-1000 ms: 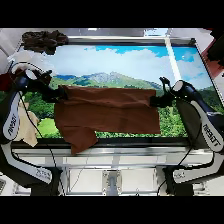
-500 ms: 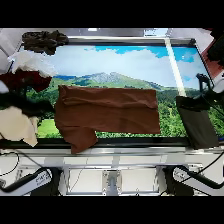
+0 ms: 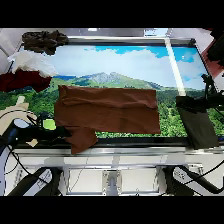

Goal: Fold the shirts.

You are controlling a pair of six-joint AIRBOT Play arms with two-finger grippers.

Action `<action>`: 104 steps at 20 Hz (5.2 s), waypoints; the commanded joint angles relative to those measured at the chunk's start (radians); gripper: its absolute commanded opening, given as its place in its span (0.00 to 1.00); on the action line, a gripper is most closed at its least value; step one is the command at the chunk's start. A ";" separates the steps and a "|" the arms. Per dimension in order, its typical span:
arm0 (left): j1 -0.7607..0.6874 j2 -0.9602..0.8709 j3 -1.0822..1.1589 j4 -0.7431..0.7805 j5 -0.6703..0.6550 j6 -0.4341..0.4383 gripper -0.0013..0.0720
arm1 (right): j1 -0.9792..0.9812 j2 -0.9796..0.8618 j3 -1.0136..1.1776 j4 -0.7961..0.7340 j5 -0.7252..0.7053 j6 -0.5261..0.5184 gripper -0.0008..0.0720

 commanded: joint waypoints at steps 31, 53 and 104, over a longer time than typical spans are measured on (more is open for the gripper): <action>0.000 0.007 -0.057 -0.190 0.049 0.063 0.04 | -0.117 0.003 -0.673 0.441 -0.281 -0.032 0.48; 0.001 0.072 0.407 -0.417 -0.146 0.055 0.03 | -0.174 0.005 -0.308 0.526 0.143 -0.136 0.05; -0.800 -0.686 1.090 0.281 0.531 -0.072 0.45 | -0.049 -0.584 0.217 0.425 -0.018 0.014 0.78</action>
